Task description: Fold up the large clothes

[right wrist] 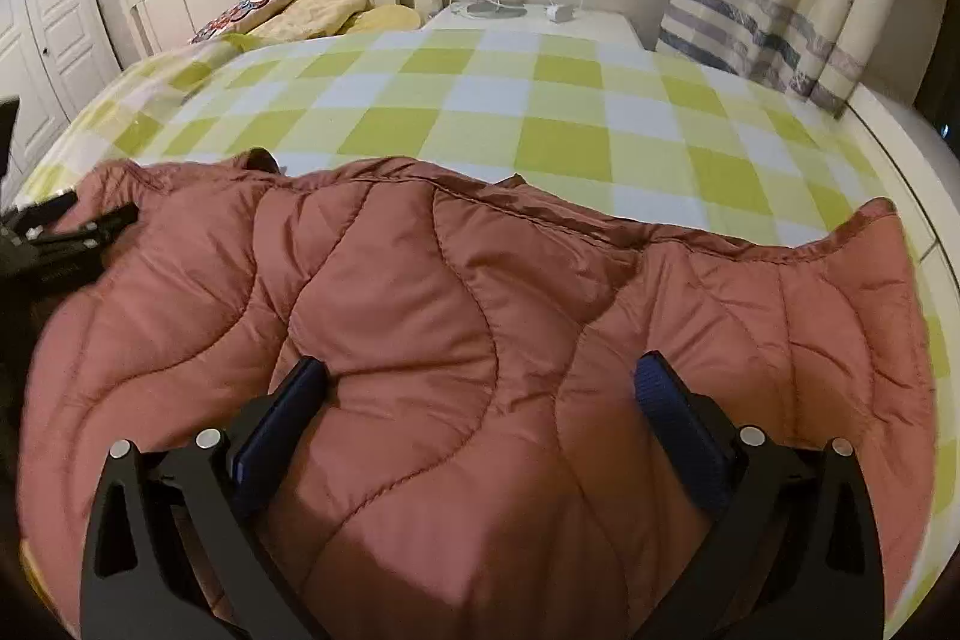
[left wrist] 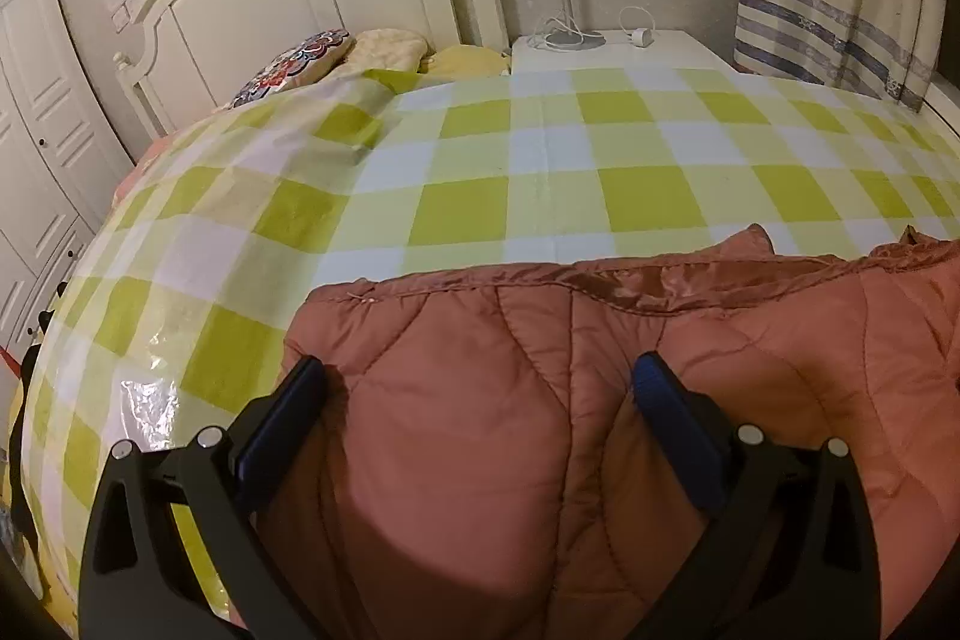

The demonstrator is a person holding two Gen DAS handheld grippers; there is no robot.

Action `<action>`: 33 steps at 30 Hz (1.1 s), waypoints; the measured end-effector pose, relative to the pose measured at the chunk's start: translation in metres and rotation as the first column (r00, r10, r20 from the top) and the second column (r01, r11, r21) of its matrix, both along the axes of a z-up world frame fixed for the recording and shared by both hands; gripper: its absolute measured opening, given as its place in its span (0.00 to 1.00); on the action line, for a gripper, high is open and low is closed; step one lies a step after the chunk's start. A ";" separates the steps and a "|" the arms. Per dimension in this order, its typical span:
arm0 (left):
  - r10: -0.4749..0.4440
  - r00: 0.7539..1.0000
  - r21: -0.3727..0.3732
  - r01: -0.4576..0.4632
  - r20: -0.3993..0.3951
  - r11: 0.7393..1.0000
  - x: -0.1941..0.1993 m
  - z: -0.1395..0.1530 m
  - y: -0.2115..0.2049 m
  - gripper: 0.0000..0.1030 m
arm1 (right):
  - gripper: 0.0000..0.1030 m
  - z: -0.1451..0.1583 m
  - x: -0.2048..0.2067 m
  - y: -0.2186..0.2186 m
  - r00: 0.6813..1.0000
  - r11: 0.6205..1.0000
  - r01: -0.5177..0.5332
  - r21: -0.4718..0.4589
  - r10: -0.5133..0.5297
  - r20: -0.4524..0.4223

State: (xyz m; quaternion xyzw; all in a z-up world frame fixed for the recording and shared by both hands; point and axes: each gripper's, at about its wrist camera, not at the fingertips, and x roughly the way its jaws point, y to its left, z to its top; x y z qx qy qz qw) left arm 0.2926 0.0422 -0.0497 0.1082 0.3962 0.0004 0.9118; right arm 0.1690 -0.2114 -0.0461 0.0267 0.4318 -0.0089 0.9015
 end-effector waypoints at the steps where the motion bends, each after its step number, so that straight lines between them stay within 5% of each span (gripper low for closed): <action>1: -0.001 1.000 0.000 0.001 -0.002 1.000 0.001 -0.001 0.001 0.98 | 0.91 0.007 -0.003 0.000 1.000 1.000 0.011 0.005 -0.011 0.016; 4: 0.003 1.000 -0.001 -0.003 -0.001 1.000 0.001 0.003 -0.001 0.98 | 0.72 0.037 -0.018 0.007 0.991 0.999 -0.010 0.034 0.005 0.132; 8: 0.007 1.000 0.005 -0.007 0.006 1.000 -0.001 0.004 -0.002 0.98 | 0.54 0.056 -0.015 0.043 0.976 0.993 -0.060 -0.104 0.080 0.203; 12: 0.015 1.000 -0.005 -0.015 0.009 1.000 -0.001 0.005 0.000 0.98 | 0.54 0.001 0.027 0.051 0.994 0.989 -0.108 -0.103 0.104 -0.042; 16: 0.023 1.000 -0.019 -0.023 0.002 1.000 0.000 0.005 0.004 0.98 | 0.55 0.011 0.029 0.041 0.996 0.994 -0.087 -0.073 0.084 -0.042; 20: 0.025 1.000 -0.033 -0.025 -0.005 0.999 0.001 0.005 0.006 0.98 | 0.73 0.028 0.016 0.021 0.998 0.999 -0.024 -0.044 0.026 0.054; 23: 0.024 1.000 -0.034 -0.024 -0.001 0.999 0.001 0.005 0.006 0.98 | 0.78 0.002 0.027 -0.001 0.998 0.999 0.028 -0.035 -0.030 -0.056; 30: 0.026 1.000 -0.034 -0.026 -0.001 0.999 0.000 0.005 0.005 0.98 | 0.81 0.036 0.001 -0.040 0.994 0.995 0.096 -0.032 -0.094 0.048; 33: 0.023 1.000 -0.035 -0.023 0.000 0.999 0.000 0.005 0.005 0.98 | 0.82 0.010 -0.001 -0.084 0.985 0.986 0.163 -0.014 -0.164 -0.054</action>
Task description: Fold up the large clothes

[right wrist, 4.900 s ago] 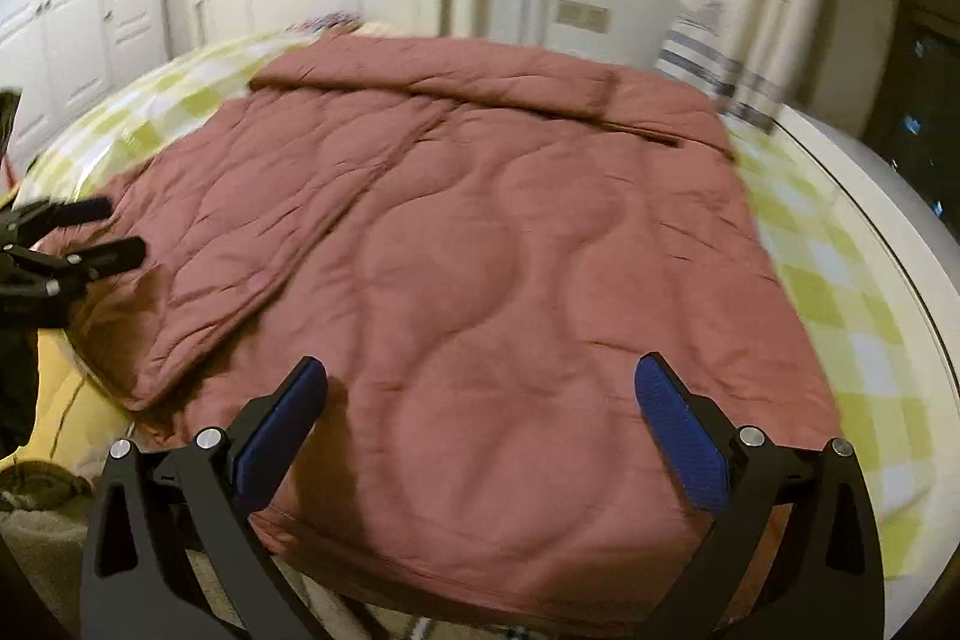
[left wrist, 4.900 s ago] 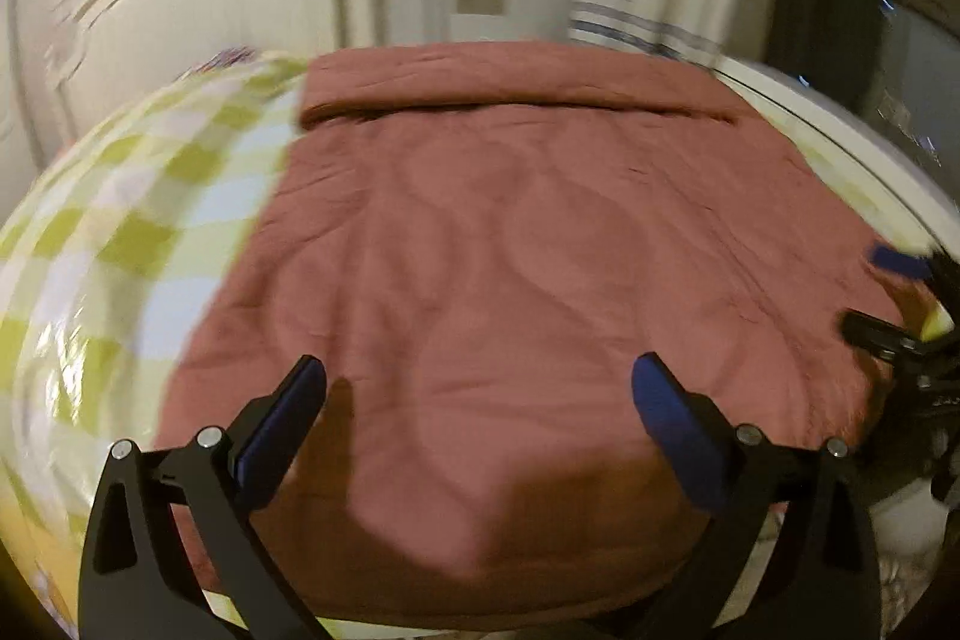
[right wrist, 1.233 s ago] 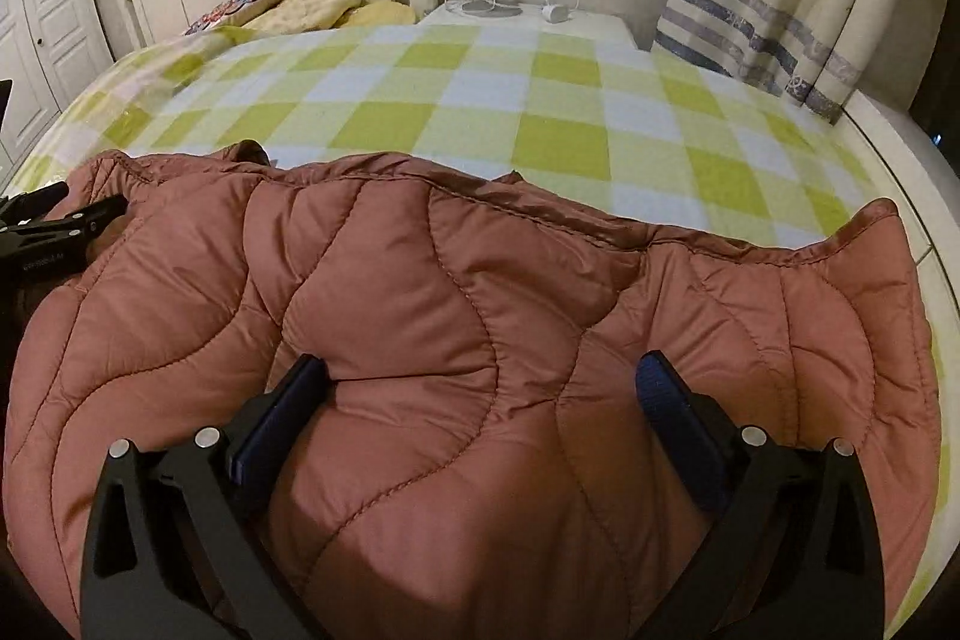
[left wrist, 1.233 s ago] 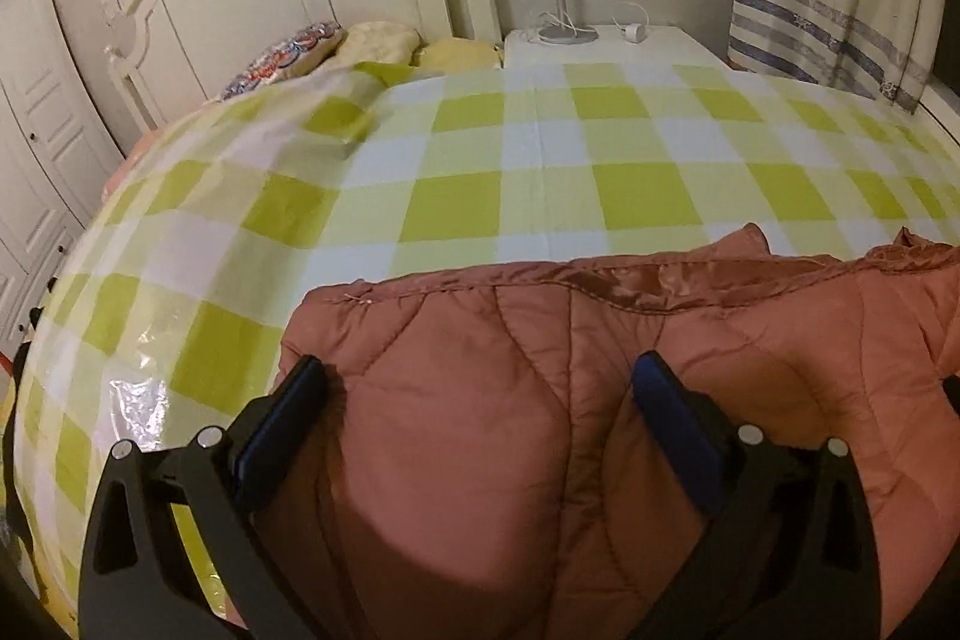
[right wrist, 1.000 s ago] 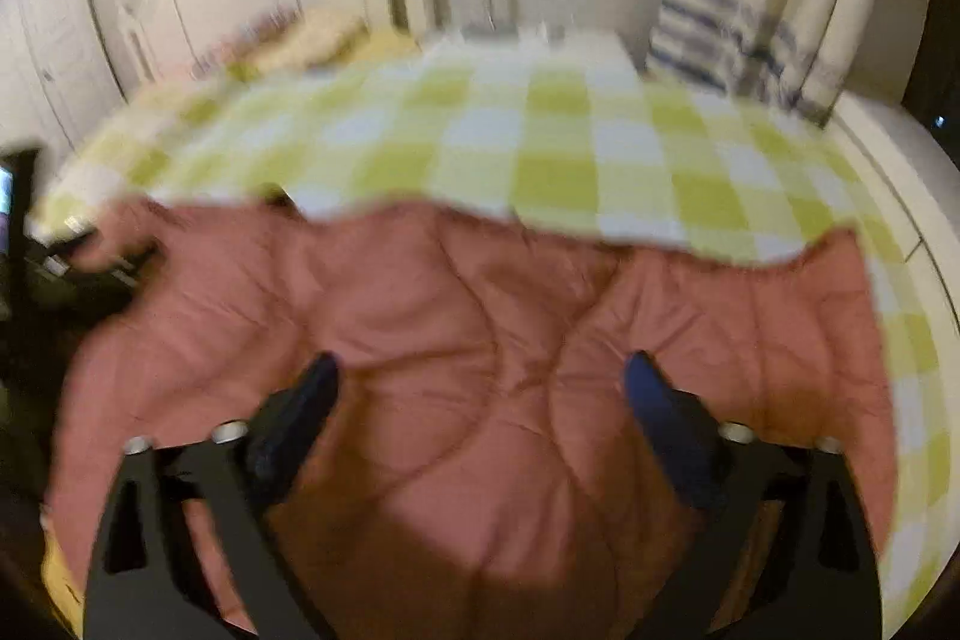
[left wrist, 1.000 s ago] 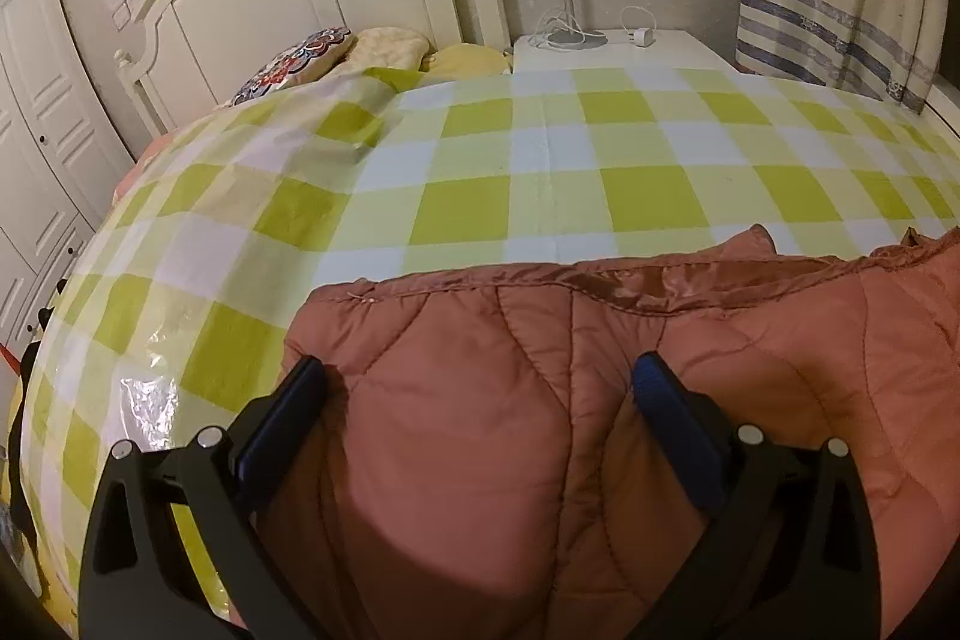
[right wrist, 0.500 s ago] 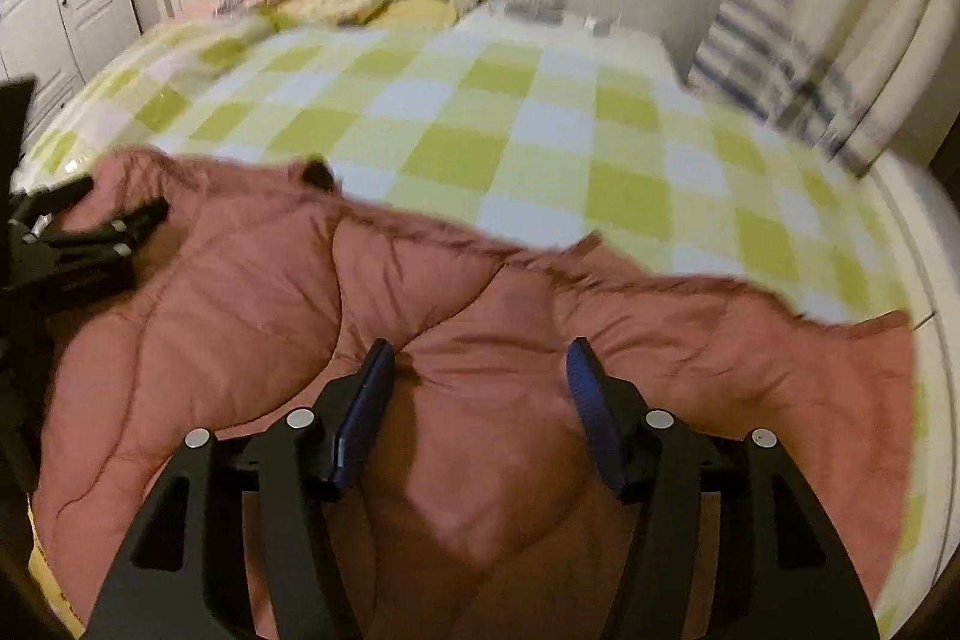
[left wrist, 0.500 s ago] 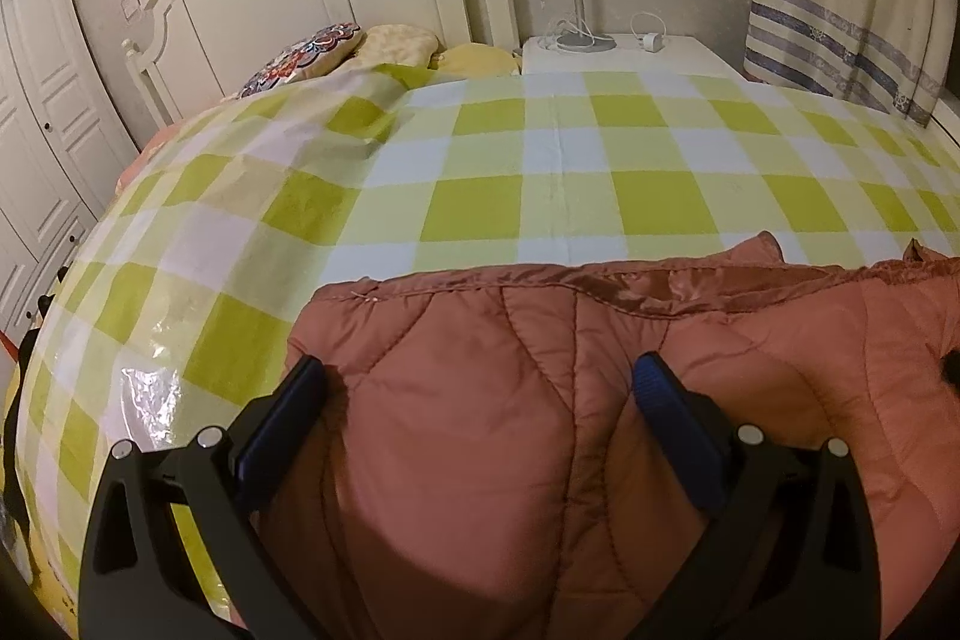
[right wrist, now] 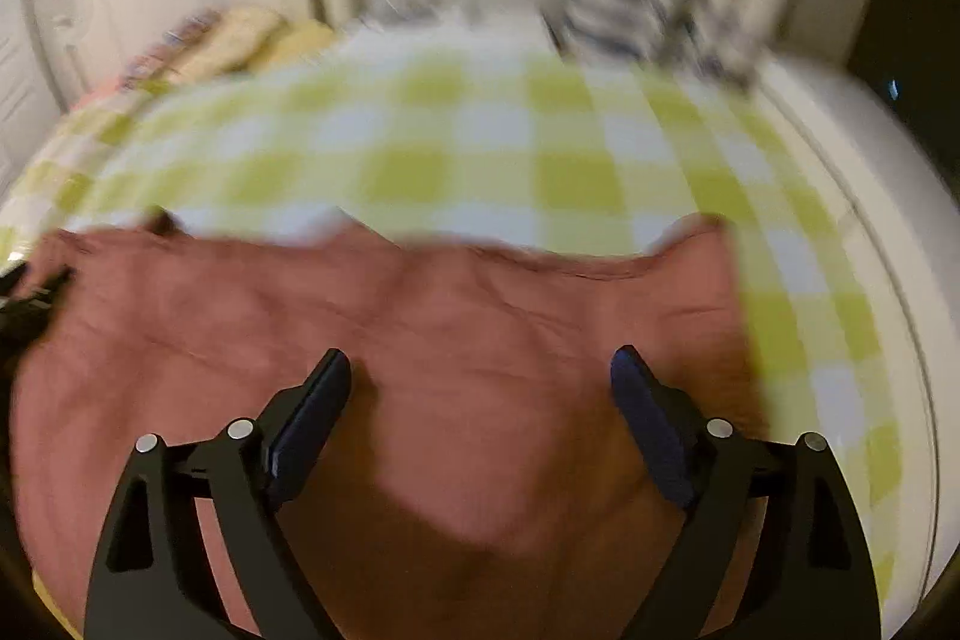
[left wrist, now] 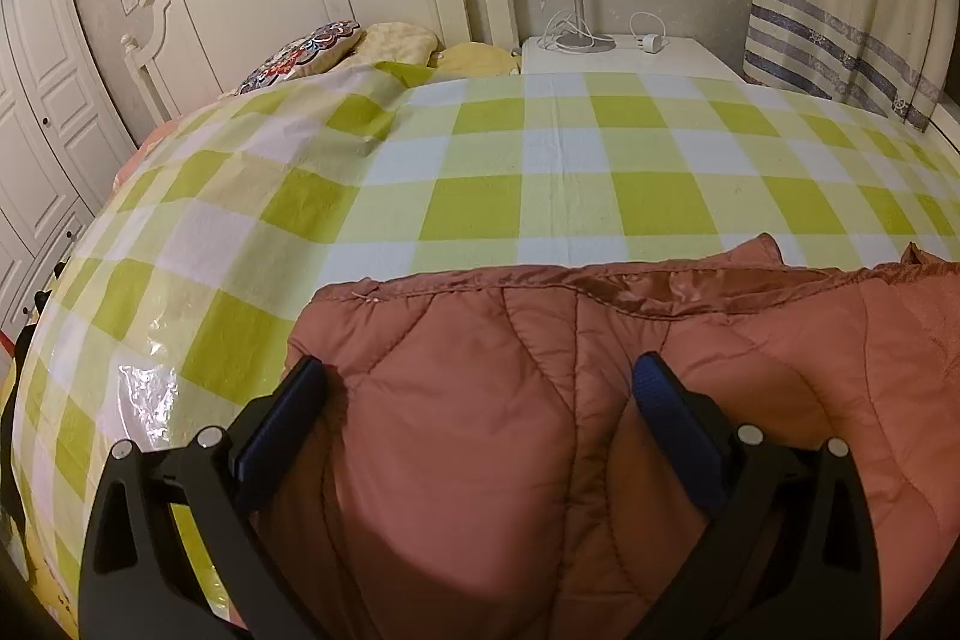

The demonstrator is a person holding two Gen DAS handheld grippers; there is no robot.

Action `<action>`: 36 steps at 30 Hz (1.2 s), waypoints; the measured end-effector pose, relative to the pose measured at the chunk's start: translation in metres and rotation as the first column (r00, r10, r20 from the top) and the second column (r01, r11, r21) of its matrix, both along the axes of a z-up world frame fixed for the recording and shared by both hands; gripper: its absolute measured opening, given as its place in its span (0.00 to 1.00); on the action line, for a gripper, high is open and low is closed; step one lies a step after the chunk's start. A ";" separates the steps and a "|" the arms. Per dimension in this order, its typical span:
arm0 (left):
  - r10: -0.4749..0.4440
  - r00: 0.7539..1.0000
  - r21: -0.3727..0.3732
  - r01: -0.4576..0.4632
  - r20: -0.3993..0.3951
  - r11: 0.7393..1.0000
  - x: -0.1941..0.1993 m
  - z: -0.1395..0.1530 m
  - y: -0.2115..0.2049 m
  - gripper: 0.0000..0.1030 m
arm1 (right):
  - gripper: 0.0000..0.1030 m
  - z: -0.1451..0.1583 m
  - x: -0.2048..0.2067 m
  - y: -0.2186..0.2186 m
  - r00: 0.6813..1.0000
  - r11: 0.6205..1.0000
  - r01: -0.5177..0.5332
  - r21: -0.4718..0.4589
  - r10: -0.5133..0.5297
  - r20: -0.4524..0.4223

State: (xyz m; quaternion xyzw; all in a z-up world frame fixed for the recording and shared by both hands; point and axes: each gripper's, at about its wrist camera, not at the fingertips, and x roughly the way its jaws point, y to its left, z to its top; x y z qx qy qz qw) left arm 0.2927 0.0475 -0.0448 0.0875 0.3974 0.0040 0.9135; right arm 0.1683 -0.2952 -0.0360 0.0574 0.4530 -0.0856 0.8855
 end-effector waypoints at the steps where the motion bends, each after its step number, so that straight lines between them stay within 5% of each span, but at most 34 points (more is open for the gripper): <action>1: -0.002 1.000 0.002 0.002 0.001 1.000 0.000 0.000 -0.001 0.98 | 0.82 -0.006 -0.003 -0.015 1.000 0.998 0.004 0.063 -0.005 0.006; 3: -0.002 1.000 0.008 0.002 0.004 1.000 0.000 -0.001 -0.001 0.98 | 0.82 0.001 -0.012 -0.029 0.999 0.992 0.017 0.129 -0.023 0.044; 7: -0.001 1.000 0.006 0.001 0.000 1.000 0.000 -0.001 0.000 0.98 | 0.83 0.014 -0.032 -0.045 0.988 0.992 0.061 0.113 -0.076 0.132; 9: -0.003 1.000 0.005 0.003 0.001 1.000 0.000 -0.001 0.000 0.98 | 0.83 -0.010 -0.029 -0.061 0.990 0.983 0.128 0.129 -0.134 0.039; 11: -0.004 1.000 0.007 0.004 0.002 1.000 0.000 -0.001 -0.001 0.98 | 0.82 -0.022 -0.032 -0.077 0.986 0.951 0.150 0.270 -0.163 0.025; 16: -0.001 1.000 0.006 0.001 -0.006 1.000 0.002 -0.002 -0.001 0.98 | 0.83 0.038 -0.059 -0.071 0.942 0.958 0.240 0.159 -0.269 0.199; 20: -0.002 1.000 0.005 0.002 -0.004 1.000 0.002 -0.002 0.000 0.98 | 0.91 0.073 -0.055 -0.024 0.942 0.993 0.080 0.082 -0.102 0.319; 23: 0.001 1.000 0.007 -0.001 -0.002 1.000 0.002 -0.002 -0.001 0.98 | 0.92 0.062 -0.028 0.005 0.962 0.999 -0.040 0.032 0.030 0.272; 27: -0.006 1.000 -0.004 0.006 -0.005 1.000 0.002 -0.002 -0.001 0.98 | 0.95 -0.009 0.003 -0.010 0.996 0.997 0.082 -0.007 -0.082 0.042; 30: -0.009 1.000 0.014 0.009 -0.011 1.000 0.003 -0.003 -0.005 0.98 | 0.95 -0.020 -0.001 -0.042 0.990 0.972 0.119 0.204 -0.132 0.052; 34: -0.013 1.000 0.125 0.012 0.008 0.992 -0.003 0.014 -0.026 0.98 | 0.96 -0.022 0.002 -0.040 0.992 0.977 0.108 0.185 -0.119 0.046; 36: -0.106 0.992 0.122 0.098 0.063 0.988 -0.018 0.039 -0.046 0.98 | 0.96 -0.022 0.002 -0.038 0.992 0.979 0.110 0.170 -0.119 0.048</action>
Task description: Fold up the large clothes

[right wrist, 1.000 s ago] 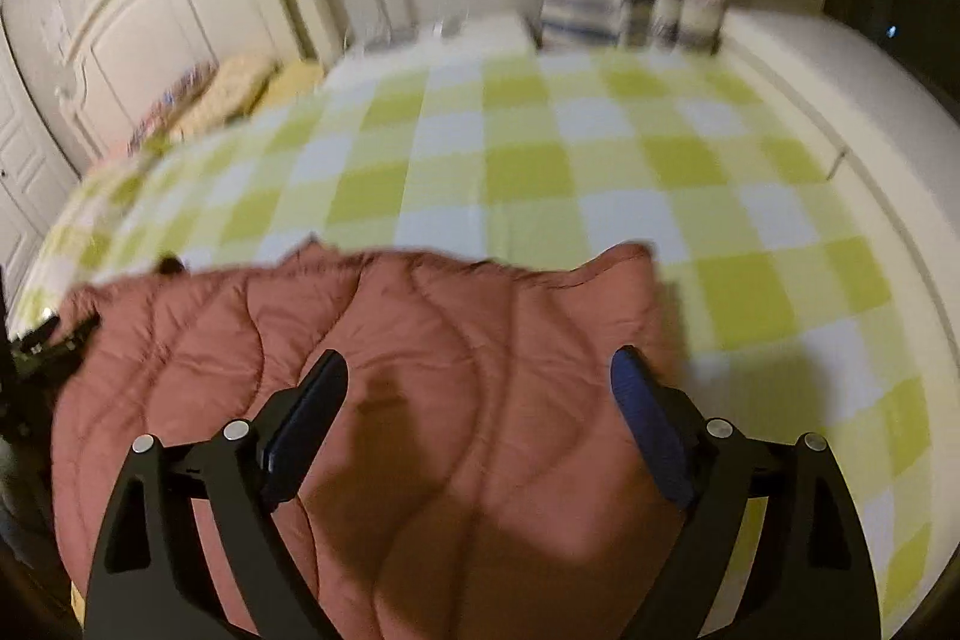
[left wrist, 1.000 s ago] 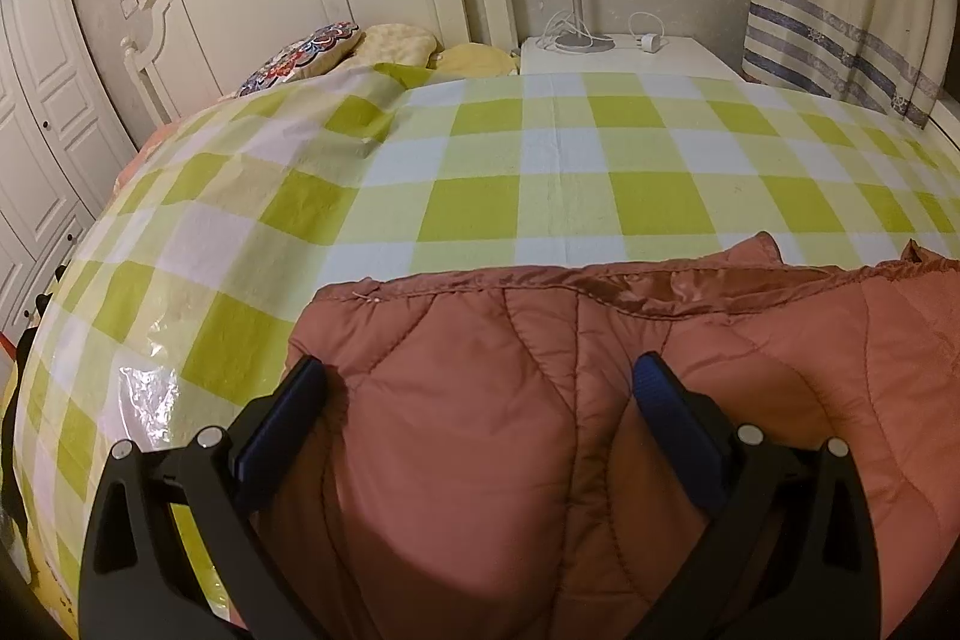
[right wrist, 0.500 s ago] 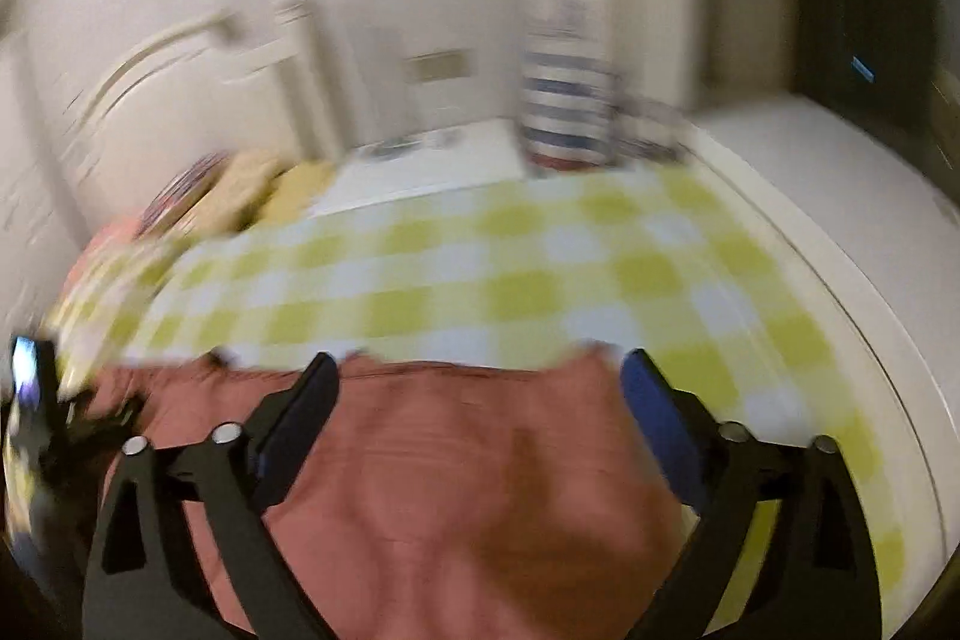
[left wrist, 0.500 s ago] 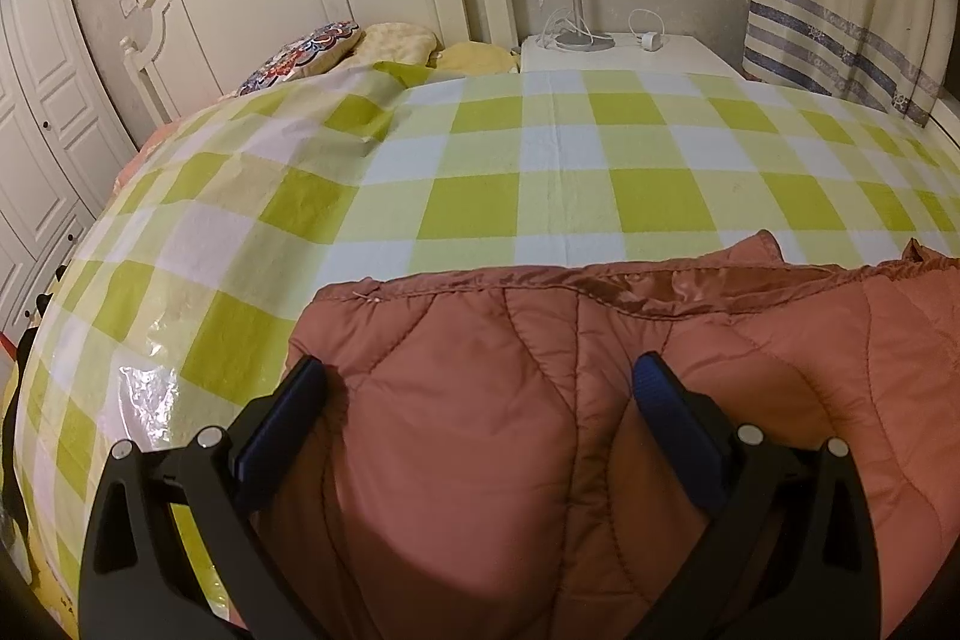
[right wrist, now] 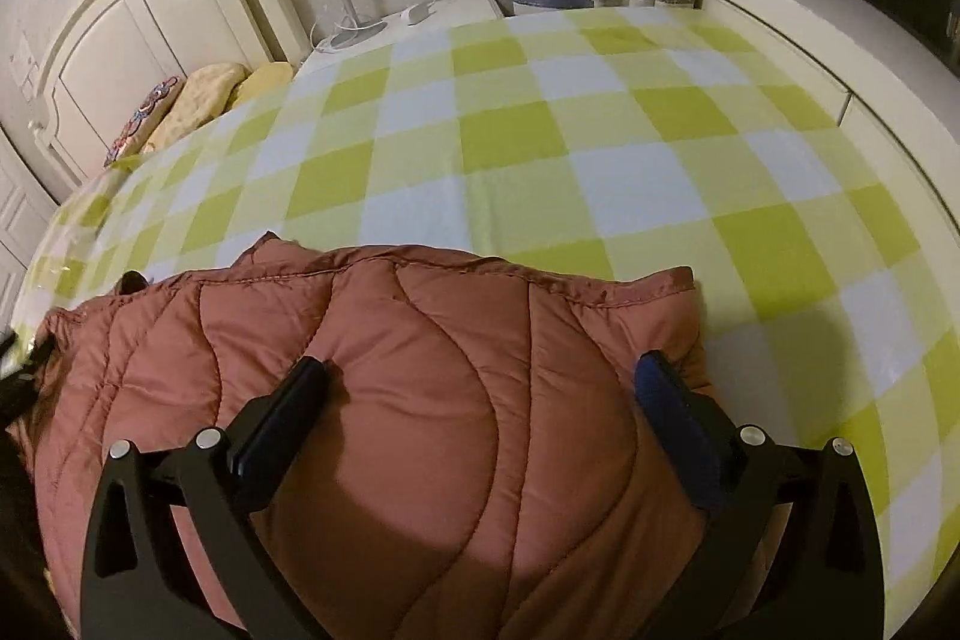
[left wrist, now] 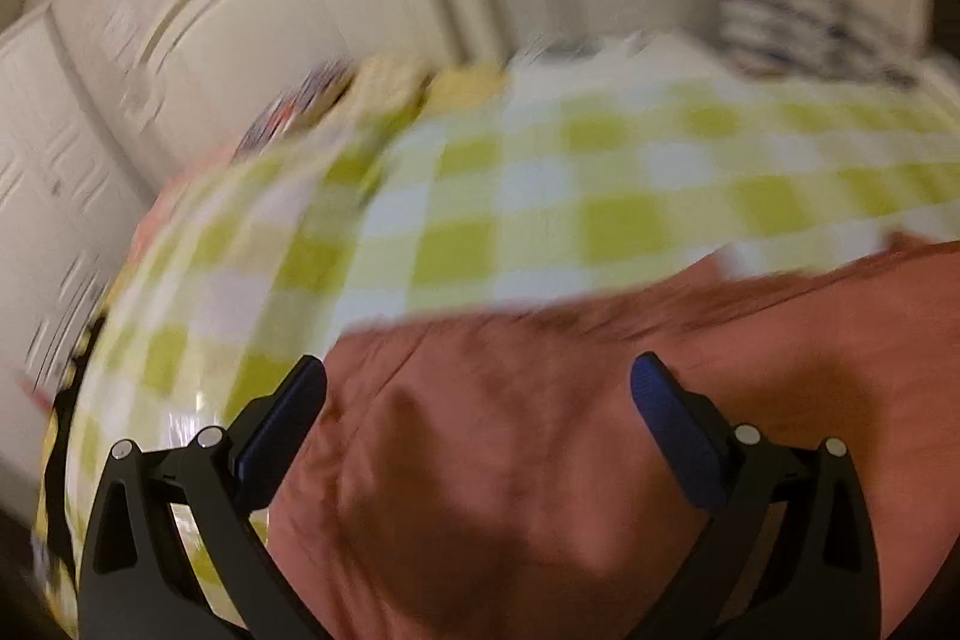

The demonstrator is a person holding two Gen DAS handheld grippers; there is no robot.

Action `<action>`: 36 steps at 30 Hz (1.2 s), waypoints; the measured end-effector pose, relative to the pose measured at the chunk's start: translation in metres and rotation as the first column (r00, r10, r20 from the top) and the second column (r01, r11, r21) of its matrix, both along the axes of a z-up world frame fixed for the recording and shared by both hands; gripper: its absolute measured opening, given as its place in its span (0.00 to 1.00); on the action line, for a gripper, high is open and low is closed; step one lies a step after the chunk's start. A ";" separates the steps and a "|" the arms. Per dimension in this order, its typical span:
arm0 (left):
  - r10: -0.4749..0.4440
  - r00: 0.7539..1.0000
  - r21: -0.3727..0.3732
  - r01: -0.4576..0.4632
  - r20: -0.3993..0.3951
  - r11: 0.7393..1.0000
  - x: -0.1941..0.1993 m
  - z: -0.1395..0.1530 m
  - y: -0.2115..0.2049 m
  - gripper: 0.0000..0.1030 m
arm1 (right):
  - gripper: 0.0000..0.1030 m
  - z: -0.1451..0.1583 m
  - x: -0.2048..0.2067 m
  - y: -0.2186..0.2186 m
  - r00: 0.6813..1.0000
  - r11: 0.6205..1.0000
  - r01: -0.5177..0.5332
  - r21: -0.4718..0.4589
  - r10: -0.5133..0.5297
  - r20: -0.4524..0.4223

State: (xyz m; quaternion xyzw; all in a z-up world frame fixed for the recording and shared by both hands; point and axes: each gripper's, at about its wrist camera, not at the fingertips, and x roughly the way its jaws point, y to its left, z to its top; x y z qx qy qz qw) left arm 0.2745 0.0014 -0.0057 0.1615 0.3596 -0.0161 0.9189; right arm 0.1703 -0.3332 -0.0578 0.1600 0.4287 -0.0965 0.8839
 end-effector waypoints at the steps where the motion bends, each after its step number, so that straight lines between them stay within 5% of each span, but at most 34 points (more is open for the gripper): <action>1: -0.043 0.999 0.002 0.043 0.023 0.999 -0.007 0.009 -0.010 0.98 | 0.96 0.001 -0.002 0.000 1.000 1.000 0.000 0.001 0.000 0.002; 4: -0.181 0.983 -0.014 0.181 0.007 0.983 -0.018 0.016 -0.034 0.98 | 0.96 0.003 -0.006 0.000 1.000 1.000 -0.001 0.012 0.001 0.011; 7: -0.188 0.977 0.007 0.190 -0.102 0.982 -0.004 -0.019 -0.033 0.98 | 0.96 0.005 -0.010 0.003 1.000 1.000 -0.002 0.018 0.002 0.018; 8: -0.185 0.968 -0.011 0.186 -0.169 0.982 0.004 -0.038 -0.028 0.98 | 0.96 0.005 -0.010 0.003 1.000 1.000 -0.003 0.018 0.003 0.019; 9: -0.211 0.952 -0.135 0.184 -0.221 0.974 0.012 -0.050 -0.014 0.98 | 0.96 0.005 -0.010 0.003 1.000 1.000 -0.009 0.022 0.008 0.022; 11: -0.190 0.955 -0.223 0.138 -0.229 0.965 0.019 -0.047 0.003 0.98 | 0.96 0.005 -0.009 0.003 1.000 1.000 -0.009 0.019 0.009 0.021; 17: -0.067 0.983 -0.262 0.019 -0.173 0.965 0.037 -0.014 0.052 0.98 | 0.96 0.005 -0.009 0.003 1.000 1.000 -0.009 0.017 0.009 0.021; 21: -0.049 0.957 -0.316 -0.045 -0.285 0.948 0.057 -0.054 0.078 0.98 | 0.96 0.005 -0.008 0.003 1.000 1.000 -0.013 0.012 0.013 0.019; 31: 0.060 0.984 -0.264 -0.104 -0.169 0.959 0.045 -0.030 0.077 0.98 | 0.95 0.011 -0.006 -0.001 0.999 0.998 -0.035 0.049 0.037 -0.024; 36: -0.019 0.999 -0.264 0.010 -0.032 0.964 0.016 0.019 0.051 0.98 | 0.95 0.065 -0.022 0.031 0.991 0.999 -0.048 0.008 0.046 0.129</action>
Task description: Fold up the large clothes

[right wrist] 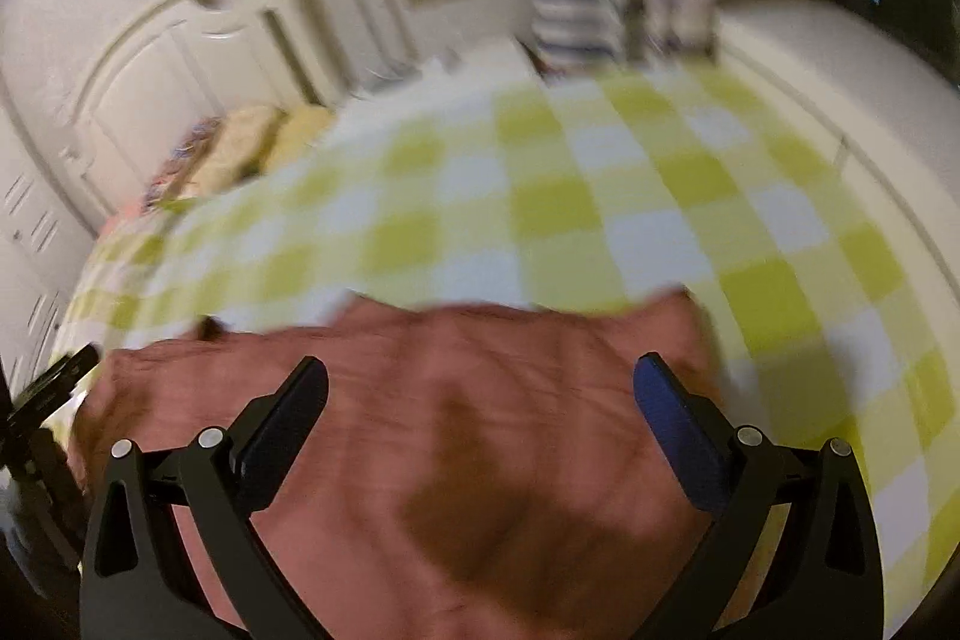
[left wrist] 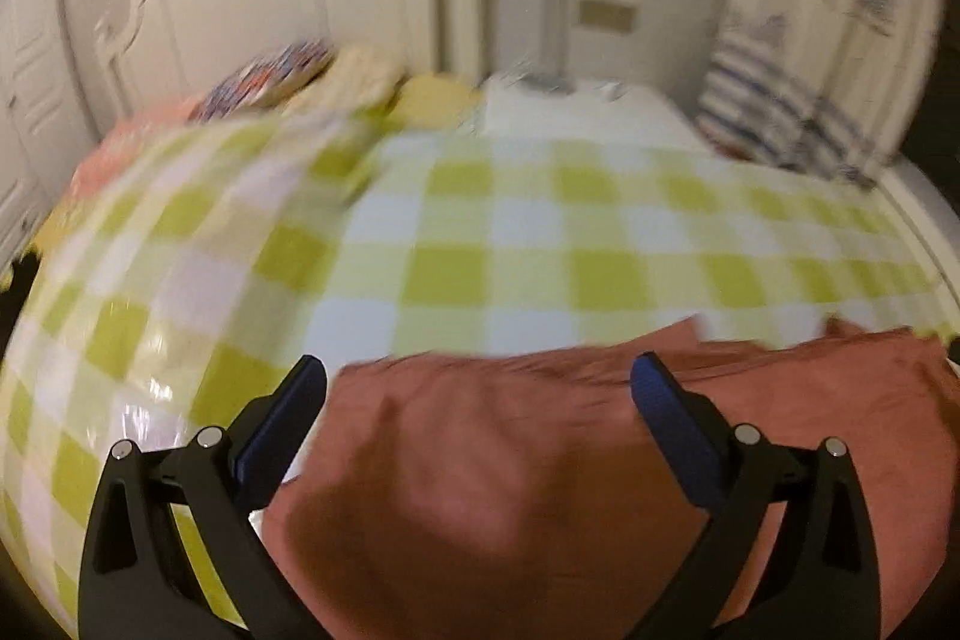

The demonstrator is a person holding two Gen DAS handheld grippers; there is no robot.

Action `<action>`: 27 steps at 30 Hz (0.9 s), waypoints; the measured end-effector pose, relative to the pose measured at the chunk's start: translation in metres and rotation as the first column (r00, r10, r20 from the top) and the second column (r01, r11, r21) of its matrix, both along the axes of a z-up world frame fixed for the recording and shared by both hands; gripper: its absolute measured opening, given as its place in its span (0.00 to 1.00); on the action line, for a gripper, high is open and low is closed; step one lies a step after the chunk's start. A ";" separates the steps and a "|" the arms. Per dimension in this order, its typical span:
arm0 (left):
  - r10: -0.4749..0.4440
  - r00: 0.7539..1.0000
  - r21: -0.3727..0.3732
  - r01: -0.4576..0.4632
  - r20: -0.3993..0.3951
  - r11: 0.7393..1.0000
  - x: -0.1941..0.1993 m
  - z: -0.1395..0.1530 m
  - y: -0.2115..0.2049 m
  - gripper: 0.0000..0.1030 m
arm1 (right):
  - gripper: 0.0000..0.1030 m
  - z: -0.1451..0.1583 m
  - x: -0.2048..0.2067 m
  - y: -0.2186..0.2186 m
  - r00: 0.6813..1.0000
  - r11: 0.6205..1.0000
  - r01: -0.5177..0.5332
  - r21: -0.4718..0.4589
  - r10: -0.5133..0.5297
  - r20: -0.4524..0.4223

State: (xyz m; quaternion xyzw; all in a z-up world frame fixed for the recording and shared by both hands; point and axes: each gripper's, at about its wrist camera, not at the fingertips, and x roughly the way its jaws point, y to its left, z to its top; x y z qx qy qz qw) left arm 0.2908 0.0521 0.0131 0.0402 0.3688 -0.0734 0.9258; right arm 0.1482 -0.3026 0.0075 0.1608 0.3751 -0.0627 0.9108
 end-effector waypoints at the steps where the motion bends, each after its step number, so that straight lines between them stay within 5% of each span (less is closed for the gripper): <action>1: -0.026 1.000 0.022 0.026 0.014 0.999 -0.005 0.005 -0.013 0.98 | 0.95 0.007 0.002 0.015 1.000 0.999 -0.026 -0.037 0.026 0.001; 5: -0.113 0.994 0.128 0.112 0.003 0.985 -0.012 -0.005 -0.064 0.98 | 0.95 0.008 0.021 0.093 0.984 0.958 -0.179 -0.224 0.169 -0.062; 9: -0.104 0.984 0.164 0.127 -0.142 0.978 0.003 -0.067 -0.078 0.98 | 0.96 -0.052 0.047 0.133 0.949 0.925 -0.286 -0.252 0.236 -0.209; 12: -0.083 0.986 0.095 0.097 -0.144 0.991 0.007 -0.065 -0.065 0.98 | 0.96 -0.053 0.047 0.125 0.957 0.941 -0.262 -0.214 0.225 -0.182; 16: -0.090 0.986 0.102 0.105 -0.141 0.989 0.002 -0.059 -0.055 0.98 | 0.95 -0.039 0.037 0.108 0.968 0.957 -0.226 -0.181 0.200 -0.154; 22: 0.012 0.998 0.118 -0.005 -0.055 0.993 -0.004 -0.038 0.000 0.98 | 0.95 -0.031 0.012 0.021 0.991 0.977 -0.008 -0.212 -0.020 -0.130; 27: 0.068 0.986 -0.033 -0.074 -0.153 0.997 0.013 -0.064 0.039 0.98 | 0.96 -0.059 0.006 -0.016 0.993 0.998 0.024 -0.065 -0.032 -0.116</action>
